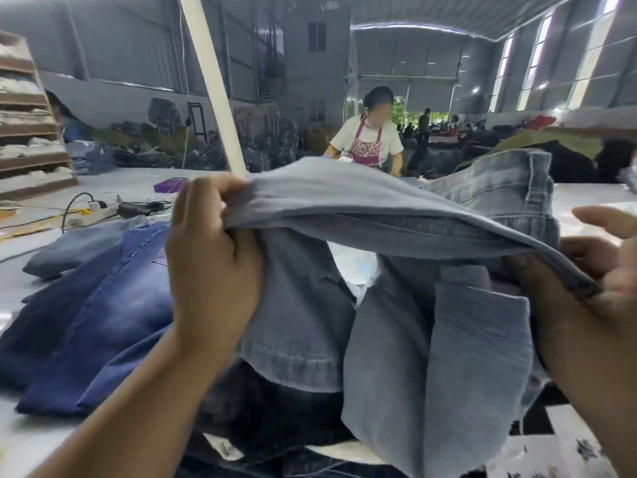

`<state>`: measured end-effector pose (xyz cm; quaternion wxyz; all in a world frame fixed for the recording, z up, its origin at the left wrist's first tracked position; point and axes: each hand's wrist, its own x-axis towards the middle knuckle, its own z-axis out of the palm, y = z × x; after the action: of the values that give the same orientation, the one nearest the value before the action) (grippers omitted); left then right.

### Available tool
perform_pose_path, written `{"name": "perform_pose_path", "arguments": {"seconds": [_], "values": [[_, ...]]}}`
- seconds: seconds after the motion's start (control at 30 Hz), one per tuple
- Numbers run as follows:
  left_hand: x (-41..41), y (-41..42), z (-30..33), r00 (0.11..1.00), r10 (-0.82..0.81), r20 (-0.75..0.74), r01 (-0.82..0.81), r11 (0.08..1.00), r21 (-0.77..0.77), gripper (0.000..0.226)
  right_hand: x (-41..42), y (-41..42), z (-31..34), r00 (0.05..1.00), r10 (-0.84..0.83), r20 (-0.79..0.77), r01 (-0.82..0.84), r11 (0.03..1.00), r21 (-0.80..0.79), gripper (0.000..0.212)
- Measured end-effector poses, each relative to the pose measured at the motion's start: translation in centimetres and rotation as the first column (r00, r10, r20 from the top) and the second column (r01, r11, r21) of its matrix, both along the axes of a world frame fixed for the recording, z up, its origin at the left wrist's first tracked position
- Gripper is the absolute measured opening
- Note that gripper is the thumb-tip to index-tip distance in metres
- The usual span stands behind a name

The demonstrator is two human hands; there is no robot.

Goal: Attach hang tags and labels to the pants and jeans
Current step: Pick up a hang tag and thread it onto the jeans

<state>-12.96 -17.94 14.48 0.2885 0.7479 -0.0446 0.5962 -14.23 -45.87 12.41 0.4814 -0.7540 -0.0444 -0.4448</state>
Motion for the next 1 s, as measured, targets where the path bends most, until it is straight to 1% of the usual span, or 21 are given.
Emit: {"name": "perform_pose_path", "arguments": {"seconds": [0.07,0.1,0.17,0.2,0.27,0.3,0.33,0.4,0.43,0.53,0.6,0.67,0.7,0.73,0.77,0.8,0.83,0.87,0.93,0.97,1.0], "values": [[0.6,-0.1,1.0,0.997,0.016,0.075,-0.017,1.0,0.02,0.029,-0.1,-0.1,0.0,0.999,0.003,0.036,-0.001,0.999,-0.054,0.048],[0.7,-0.1,1.2,0.996,0.013,0.087,-0.016,0.999,0.035,0.028,-0.2,-0.3,-0.1,0.999,-0.014,0.037,0.018,0.992,-0.125,0.039],[0.4,-0.1,0.9,0.998,-0.003,0.07,-0.004,0.995,0.104,0.028,-0.2,-0.9,-0.6,0.996,-0.089,0.029,0.094,0.95,-0.298,0.027],[0.2,0.0,0.5,0.999,-0.007,0.053,-0.001,0.989,0.149,0.027,-0.1,-1.4,-0.9,0.993,-0.118,0.018,0.117,0.928,-0.353,0.022],[-0.3,0.4,-0.5,1.0,0.01,0.014,-0.012,0.975,0.221,0.026,0.3,-2.3,-1.3,0.993,-0.121,-0.012,0.104,0.899,-0.424,0.019],[-0.5,0.7,-0.8,1.0,0.021,-0.006,-0.019,0.967,0.254,0.025,0.5,-2.7,-1.4,0.995,-0.097,-0.022,0.078,0.894,-0.442,0.018],[-0.6,1.0,-1.0,0.999,0.028,-0.03,-0.018,0.956,0.292,0.025,0.7,-3.2,-1.3,0.997,-0.065,-0.04,0.042,0.905,-0.423,0.014],[-0.6,1.6,-1.2,0.995,0.032,-0.096,0.005,0.93,0.367,0.029,0.8,-3.8,-0.6,0.997,-0.039,-0.06,0.016,0.937,-0.348,0.004],[-0.6,1.7,-1.4,0.992,0.031,-0.123,0.02,0.921,0.39,0.031,0.8,-4.0,-0.2,0.997,-0.053,-0.052,0.032,0.942,-0.335,0.003],[-0.9,2.1,-2.1,0.993,0.031,-0.115,0.02,0.906,0.422,0.033,0.7,-3.9,0.8,0.997,-0.058,-0.048,0.038,0.938,-0.343,0.006],[-1.0,2.5,-2.3,0.987,0.049,-0.155,0.017,0.917,0.399,0.038,0.9,-3.8,1.3,0.995,0.023,-0.099,-0.051,0.955,-0.292,0.017],[-1.1,3.0,-2.2,0.973,0.06,-0.224,0.03,0.925,0.379,0.041,1.1,-3.6,1.8,0.977,0.171,-0.131,-0.193,0.965,-0.178,0.03],[-1.1,3.3,-2.1,0.964,0.055,-0.261,0.047,0.928,0.37,0.041,1.0,-3.4,1.8,0.95,0.274,-0.147,-0.293,0.948,-0.126,0.036],[-1.1,3.5,-2.1,0.952,0.05,-0.301,0.063,0.934,0.352,0.041,0.9,-3.3,1.8,0.898,0.404,-0.173,-0.422,0.903,-0.084,0.044],[-1.1,3.8,-2.2,0.939,0.047,-0.34,0.069,0.944,0.323,0.038,0.9,-3.3,1.5,0.813,0.533,-0.234,-0.555,0.831,-0.036,0.054],[-1.2,3.9,-2.3,0.925,0.048,-0.377,0.066,0.956,0.286,0.035,0.9,-3.3,1.2,0.716,0.619,-0.323,-0.654,0.757,0.002,0.063],[-1.2,4.1,-2.5,0.912,0.05,-0.408,0.056,0.968,0.244,0.032,1.0,-3.5,1.1,0.65,0.632,-0.422,-0.694,0.72,0.012,0.069],[-1.2,4.4,-2.6,0.901,0.05,-0.43,0.039,0.98,0.197,0.027,1.4,-3.9,1.0,0.641,0.582,-0.501,-0.688,0.725,-0.038,0.068],[-1.1,4.8,-2.9,0.896,0.056,-0.441,-0.021,0.996,0.083,0.019,2.1,-4.4,1.6,0.697,0.428,-0.575,-0.644,0.726,-0.242,0.046],[-1.1,5.0,-2.9,0.897,0.057,-0.439,-0.054,0.998,0.02,0.019,2.4,-4.4,2.2,0.732,0.358,-0.58,-0.613,0.719,-0.328,0.041],[-1.2,5.0,-3.0,0.896,0.053,-0.441,-0.076,0.997,-0.035,0.019,3.0,-4.3,2.9,0.775,0.313,-0.549,-0.58,0.697,-0.421,0.036]]}}
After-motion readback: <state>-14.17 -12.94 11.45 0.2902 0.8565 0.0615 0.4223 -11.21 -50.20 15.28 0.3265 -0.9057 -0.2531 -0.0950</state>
